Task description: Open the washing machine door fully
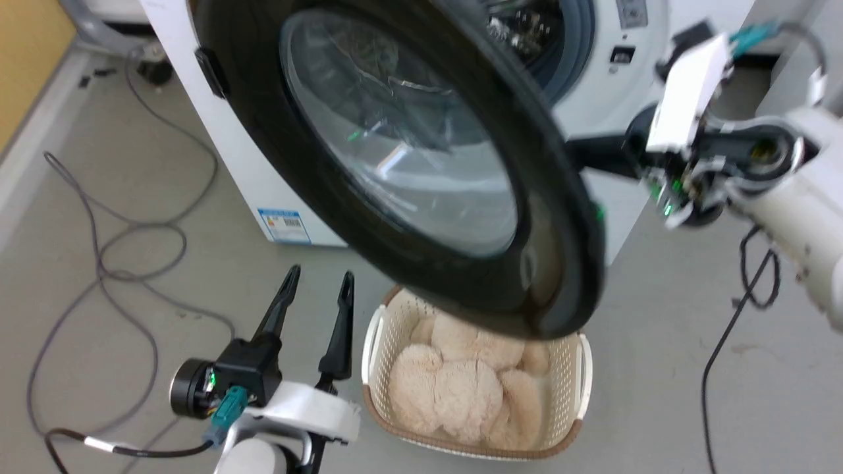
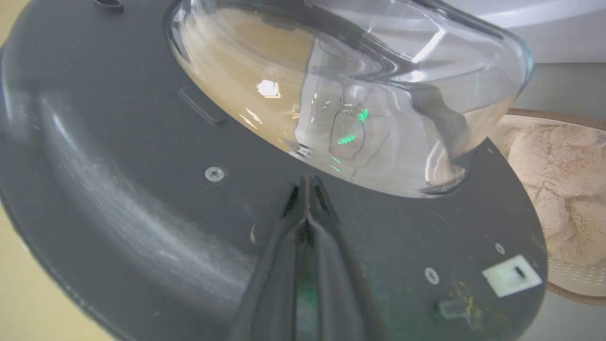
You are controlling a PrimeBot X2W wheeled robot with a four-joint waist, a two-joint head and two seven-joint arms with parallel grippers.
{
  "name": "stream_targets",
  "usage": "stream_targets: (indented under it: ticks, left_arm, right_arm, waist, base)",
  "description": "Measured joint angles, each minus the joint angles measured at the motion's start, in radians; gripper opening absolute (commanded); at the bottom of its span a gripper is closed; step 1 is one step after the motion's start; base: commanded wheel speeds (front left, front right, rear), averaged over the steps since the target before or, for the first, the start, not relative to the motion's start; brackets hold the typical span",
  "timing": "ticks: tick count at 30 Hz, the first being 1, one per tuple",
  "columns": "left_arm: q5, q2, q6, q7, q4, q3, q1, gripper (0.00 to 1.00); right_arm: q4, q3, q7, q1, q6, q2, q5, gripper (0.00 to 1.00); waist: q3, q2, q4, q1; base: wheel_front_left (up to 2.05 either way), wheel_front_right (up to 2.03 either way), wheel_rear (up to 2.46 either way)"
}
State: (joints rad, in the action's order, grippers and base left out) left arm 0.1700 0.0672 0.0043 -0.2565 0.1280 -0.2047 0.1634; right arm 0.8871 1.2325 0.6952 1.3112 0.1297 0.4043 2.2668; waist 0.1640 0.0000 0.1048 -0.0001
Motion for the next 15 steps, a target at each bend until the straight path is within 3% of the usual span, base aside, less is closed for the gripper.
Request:
stream_targets:
  ticks: [15]
  left_arm:
    - [0.0,0.024,0.0,0.006,0.02,-0.01,-0.053,1.0]
  right_arm:
    - [-0.449,0.043,-0.119,-0.189,0.0,0.095,0.02,0.0]
  waist:
    - [-0.078,0.0,0.007,-0.0001]
  base:
    - [0.0,0.0,0.0]
